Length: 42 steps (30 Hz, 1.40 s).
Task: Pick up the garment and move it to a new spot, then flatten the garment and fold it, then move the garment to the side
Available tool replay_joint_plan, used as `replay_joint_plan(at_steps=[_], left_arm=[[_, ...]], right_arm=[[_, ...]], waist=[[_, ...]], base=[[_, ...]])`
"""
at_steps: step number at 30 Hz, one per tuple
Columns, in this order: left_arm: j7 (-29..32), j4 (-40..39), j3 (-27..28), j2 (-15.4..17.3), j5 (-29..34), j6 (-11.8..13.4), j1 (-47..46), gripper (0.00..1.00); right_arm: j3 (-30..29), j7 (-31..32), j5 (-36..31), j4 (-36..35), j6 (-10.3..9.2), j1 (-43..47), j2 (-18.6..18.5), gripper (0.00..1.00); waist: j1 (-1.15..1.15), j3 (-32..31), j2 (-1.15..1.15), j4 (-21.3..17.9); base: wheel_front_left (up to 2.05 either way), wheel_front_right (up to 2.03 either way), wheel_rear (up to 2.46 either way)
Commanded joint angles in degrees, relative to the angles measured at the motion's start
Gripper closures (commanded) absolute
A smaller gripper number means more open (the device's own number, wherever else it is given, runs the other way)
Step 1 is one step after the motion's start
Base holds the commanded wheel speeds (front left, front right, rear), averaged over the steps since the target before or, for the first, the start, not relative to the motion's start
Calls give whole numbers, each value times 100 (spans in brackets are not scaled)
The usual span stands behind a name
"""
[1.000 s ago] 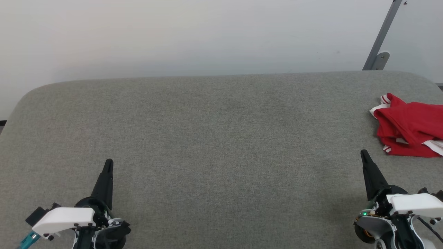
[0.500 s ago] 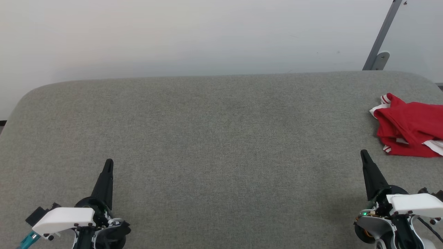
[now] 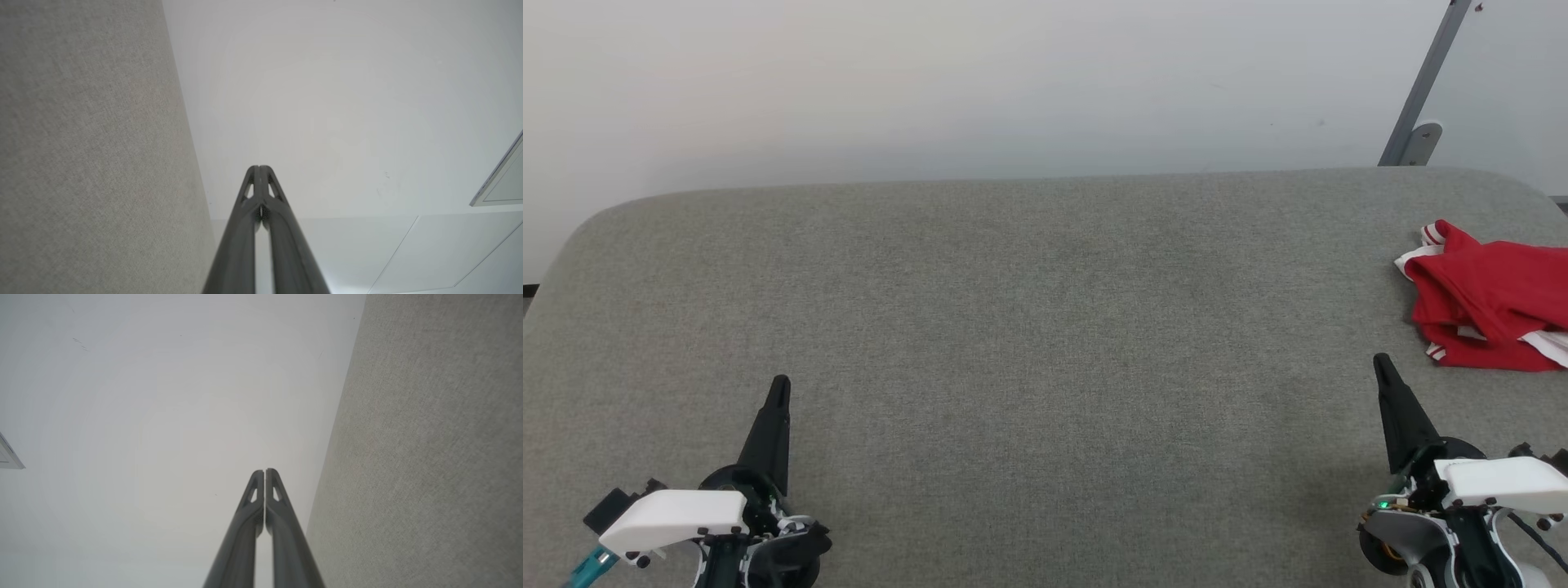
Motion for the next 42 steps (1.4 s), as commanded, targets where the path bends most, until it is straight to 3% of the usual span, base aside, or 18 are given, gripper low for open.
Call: replay_joint_plan(at_steps=[1,42], left_arm=[[18,-2,21,0,30,-33,-73,100],[22,-2,23,0,28,-33,-74,100]], right_arm=[[-2,9,24,12,0,-23,6,100],[-2,8,25,12,0,-23,6,100]], waist=[[0,0,0,0],[0,0,0,0]], base=[[0,0,0],[0,0,0]])
